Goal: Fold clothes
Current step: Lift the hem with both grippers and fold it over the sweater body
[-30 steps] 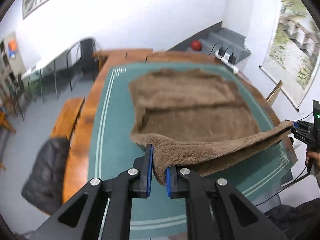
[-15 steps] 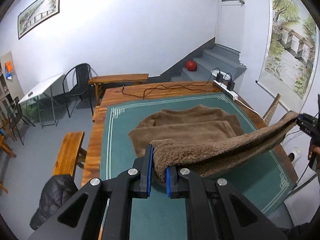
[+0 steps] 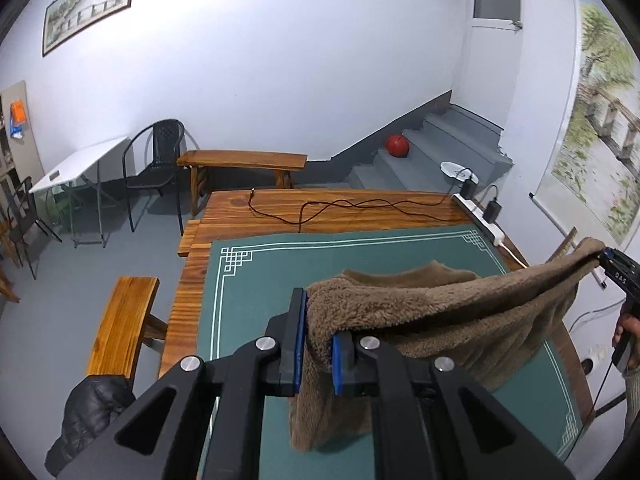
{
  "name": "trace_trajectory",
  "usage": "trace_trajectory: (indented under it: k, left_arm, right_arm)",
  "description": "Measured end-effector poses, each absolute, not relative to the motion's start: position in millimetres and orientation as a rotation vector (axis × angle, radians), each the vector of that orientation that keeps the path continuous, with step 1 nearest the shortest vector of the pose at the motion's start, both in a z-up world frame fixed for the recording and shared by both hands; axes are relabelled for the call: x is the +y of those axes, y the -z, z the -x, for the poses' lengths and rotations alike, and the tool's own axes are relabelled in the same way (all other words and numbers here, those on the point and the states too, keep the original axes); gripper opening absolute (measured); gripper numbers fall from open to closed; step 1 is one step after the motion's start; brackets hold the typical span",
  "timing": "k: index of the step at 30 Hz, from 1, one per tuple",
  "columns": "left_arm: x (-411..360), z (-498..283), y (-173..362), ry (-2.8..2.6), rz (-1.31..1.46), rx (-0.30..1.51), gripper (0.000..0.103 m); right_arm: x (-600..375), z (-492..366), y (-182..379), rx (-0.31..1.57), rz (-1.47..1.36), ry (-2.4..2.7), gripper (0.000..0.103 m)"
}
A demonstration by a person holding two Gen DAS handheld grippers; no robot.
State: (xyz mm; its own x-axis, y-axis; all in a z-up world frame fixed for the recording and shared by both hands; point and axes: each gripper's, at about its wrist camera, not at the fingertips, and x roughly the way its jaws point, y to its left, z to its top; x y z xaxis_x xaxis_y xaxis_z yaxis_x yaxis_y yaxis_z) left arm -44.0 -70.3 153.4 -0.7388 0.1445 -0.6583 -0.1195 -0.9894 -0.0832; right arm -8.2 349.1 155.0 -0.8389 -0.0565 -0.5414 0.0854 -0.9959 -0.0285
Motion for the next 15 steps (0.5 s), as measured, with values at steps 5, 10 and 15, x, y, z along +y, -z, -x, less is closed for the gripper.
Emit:
trace_trajectory:
  k: [5, 10, 15]
  left_arm:
    - [-68.9, 103.5, -130.4, -2.787, 1.122, -0.078, 0.012]
    - [-62.8, 156.4, -91.2, -2.760, 1.223, -0.070, 0.012]
    - [-57.0, 197.1, -49.6, -2.729, 1.325, -0.055, 0.012]
  right_arm:
    - [349.0, 59.3, -136.1, 0.019, -0.951, 2.957, 0.022]
    - [347.1, 105.7, -100.7, -0.006, -1.083, 2.958, 0.022]
    - [347.2, 142.2, -58.4, -0.021, -1.224, 2.942, 0.022]
